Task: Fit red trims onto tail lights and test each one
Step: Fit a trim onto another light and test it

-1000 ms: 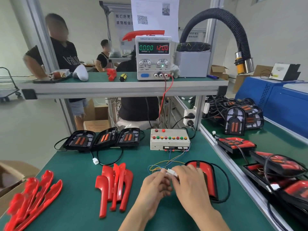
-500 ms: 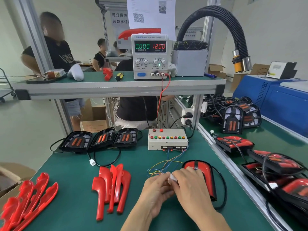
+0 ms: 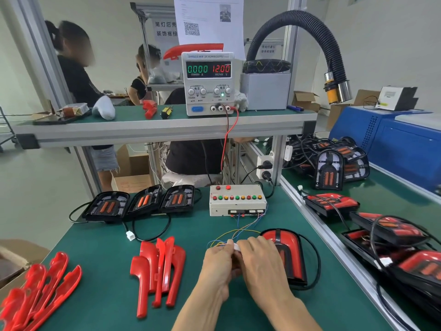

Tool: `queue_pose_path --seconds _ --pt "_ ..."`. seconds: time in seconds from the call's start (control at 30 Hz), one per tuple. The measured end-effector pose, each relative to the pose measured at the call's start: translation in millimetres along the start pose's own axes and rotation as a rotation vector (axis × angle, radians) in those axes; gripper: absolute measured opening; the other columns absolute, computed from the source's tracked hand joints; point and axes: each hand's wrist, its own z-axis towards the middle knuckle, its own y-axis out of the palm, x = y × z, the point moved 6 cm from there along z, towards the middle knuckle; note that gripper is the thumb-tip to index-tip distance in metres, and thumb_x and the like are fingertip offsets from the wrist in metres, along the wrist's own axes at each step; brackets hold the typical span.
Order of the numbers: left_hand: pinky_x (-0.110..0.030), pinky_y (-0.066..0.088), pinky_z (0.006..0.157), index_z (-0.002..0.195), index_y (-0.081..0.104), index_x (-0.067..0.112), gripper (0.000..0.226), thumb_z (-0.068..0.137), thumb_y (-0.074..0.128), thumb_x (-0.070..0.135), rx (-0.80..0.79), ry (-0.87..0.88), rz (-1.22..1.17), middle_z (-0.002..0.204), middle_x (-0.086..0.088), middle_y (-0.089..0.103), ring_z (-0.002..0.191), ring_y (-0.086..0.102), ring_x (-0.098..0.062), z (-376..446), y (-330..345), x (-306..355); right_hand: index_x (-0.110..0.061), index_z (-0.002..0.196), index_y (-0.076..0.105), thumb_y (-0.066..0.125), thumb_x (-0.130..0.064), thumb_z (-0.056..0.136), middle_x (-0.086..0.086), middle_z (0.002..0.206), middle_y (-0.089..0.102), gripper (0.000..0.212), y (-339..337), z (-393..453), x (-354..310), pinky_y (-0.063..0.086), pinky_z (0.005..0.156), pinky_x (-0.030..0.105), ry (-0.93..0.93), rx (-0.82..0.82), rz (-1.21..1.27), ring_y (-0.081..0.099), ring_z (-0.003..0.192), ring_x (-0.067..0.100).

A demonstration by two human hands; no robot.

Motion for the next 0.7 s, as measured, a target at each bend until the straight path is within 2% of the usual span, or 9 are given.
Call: queue_pose_path --seconds 0.1,0.23,0.3,0.37,0.43,0.6,0.67,0.7 --pt "-0.027 0.053 0.050 0.076 0.064 0.004 0.037 0.107 0.049 0.018 -0.006 -0.039 -0.082 0.066 -0.012 0.061 0.057 0.060 -0.023 1.5 0.6 -3.7 -0.019 0.069 0.062 0.093 -0.009 0.059 -0.004 0.064 0.058 0.033 3.3 -0.6 1.6 0.047 0.050 0.032 0.012 -0.018 0.024 0.054 0.057 0.020" --pt "-0.031 0.057 0.053 0.091 0.066 -0.004 0.028 0.106 0.050 0.013 -0.061 -0.085 -0.169 0.070 -0.016 0.067 0.058 0.067 -0.025 2.4 2.1 -8.4 -0.020 0.069 0.062 0.092 -0.018 0.069 -0.006 0.063 0.059 0.030 5.7 -3.7 5.8 0.041 0.047 0.028 0.024 -0.042 0.089 0.056 0.055 0.016" --pt "-0.032 0.058 0.055 0.097 0.066 -0.009 0.028 0.106 0.049 0.012 -0.074 -0.095 -0.182 0.075 -0.020 0.071 0.063 0.072 -0.028 3.3 2.3 -8.9 -0.018 0.076 0.062 0.079 -0.024 0.086 -0.004 0.071 0.063 0.021 8.1 -3.8 9.3 0.039 0.052 0.031 0.014 -0.041 0.128 0.061 0.063 0.020" --pt "-0.034 0.059 0.055 0.099 0.063 -0.009 0.028 0.107 0.048 0.013 -0.061 -0.101 -0.196 0.077 -0.022 0.073 0.066 0.074 -0.029 5.2 -1.5 -8.0 -0.018 0.092 0.062 0.056 -0.034 0.102 -0.002 0.089 0.067 0.020 12.5 -2.9 16.0 0.040 0.065 0.034 0.028 -0.083 0.195 0.064 0.083 0.024" --pt "-0.033 0.060 0.053 0.099 0.059 -0.007 0.027 0.108 0.046 0.015 -0.013 -0.089 -0.210 0.075 -0.021 0.075 0.066 0.076 -0.029 8.9 -10.2 -5.0 -0.021 0.102 0.062 0.047 -0.042 0.105 -0.005 0.097 0.067 0.026 11.8 -3.9 21.4 0.044 0.073 0.035 0.068 -0.101 0.260 0.062 0.090 0.023" --pt "-0.028 0.058 0.055 0.092 0.063 -0.001 0.026 0.105 0.055 0.020 -0.004 0.001 -0.029 0.066 -0.010 0.074 0.063 0.075 -0.024 12.6 -7.3 5.1 -0.024 0.099 0.063 0.050 -0.046 0.103 -0.007 0.092 0.064 0.026 3.4 -10.7 25.5 0.045 0.074 0.034 0.121 -0.102 0.270 0.062 0.089 0.019" --pt "-0.030 0.058 0.055 0.093 0.063 -0.002 0.027 0.105 0.054 0.020 0.025 -0.001 -0.013 0.070 -0.012 0.075 0.063 0.075 -0.025 14.2 -9.0 1.1 -0.027 0.101 0.069 0.061 -0.046 0.097 -0.010 0.090 0.066 0.020 -4.7 -16.8 25.7 0.047 0.074 0.032 0.110 -0.106 0.221 0.064 0.088 0.017" --pt "-0.030 0.058 0.055 0.093 0.063 -0.002 0.028 0.105 0.053 0.020 0.041 -0.004 -0.006 0.071 -0.013 0.075 0.063 0.075 -0.025 14.8 -11.7 -2.7 -0.027 0.103 0.073 0.073 -0.043 0.090 -0.010 0.090 0.069 0.021 -9.7 -20.6 26.5 0.050 0.073 0.032 0.108 -0.106 0.178 0.067 0.085 0.016"
